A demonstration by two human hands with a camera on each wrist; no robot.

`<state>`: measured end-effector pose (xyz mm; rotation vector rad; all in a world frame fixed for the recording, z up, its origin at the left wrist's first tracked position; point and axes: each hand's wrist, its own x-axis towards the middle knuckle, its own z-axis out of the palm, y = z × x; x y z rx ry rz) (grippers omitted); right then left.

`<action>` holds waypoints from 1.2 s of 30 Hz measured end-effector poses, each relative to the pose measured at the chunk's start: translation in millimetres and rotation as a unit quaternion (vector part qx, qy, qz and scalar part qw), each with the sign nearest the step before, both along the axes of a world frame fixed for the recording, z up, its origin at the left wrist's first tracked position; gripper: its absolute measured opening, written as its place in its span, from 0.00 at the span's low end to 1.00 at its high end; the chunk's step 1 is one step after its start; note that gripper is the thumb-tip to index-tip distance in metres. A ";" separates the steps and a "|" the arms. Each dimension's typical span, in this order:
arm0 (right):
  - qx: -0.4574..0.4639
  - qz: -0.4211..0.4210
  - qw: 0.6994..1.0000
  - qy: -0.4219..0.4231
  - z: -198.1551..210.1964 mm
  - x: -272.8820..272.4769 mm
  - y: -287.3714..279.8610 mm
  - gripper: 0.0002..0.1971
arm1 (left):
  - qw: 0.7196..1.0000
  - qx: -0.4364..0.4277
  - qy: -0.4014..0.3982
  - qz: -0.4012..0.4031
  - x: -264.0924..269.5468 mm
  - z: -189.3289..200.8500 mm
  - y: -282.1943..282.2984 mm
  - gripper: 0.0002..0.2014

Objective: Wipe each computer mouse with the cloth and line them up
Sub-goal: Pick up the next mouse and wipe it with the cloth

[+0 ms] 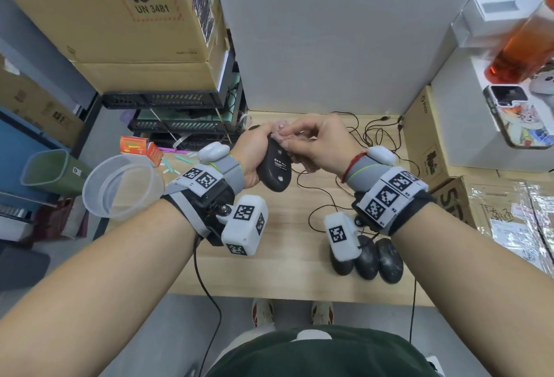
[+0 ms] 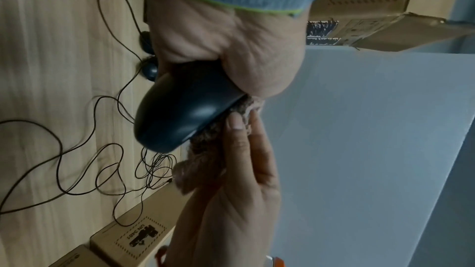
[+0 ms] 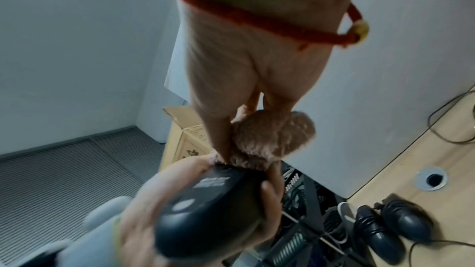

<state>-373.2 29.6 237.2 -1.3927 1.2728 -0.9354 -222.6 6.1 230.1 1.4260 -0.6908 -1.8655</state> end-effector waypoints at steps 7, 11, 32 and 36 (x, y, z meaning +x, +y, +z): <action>0.019 0.194 0.979 0.063 -9.3 -4.0 13.4 0.06 | 0.996 -0.016 -0.069 -0.044 16.6 3.9 -3.3 0.20; 0.089 -0.009 0.992 0.087 -23.1 -28.5 0.3 0.06 | 0.986 -0.070 -0.114 -0.094 20.1 5.2 -2.7 0.10; -0.072 0.142 0.953 0.259 -9.8 -8.3 -4.1 0.14 | 0.763 -0.283 -0.444 -0.375 25.2 24.4 -0.9 0.13; -0.092 0.111 0.951 0.274 -13.9 -4.7 -4.5 0.06 | 0.782 -0.302 -0.410 -0.360 26.1 27.4 -6.0 0.12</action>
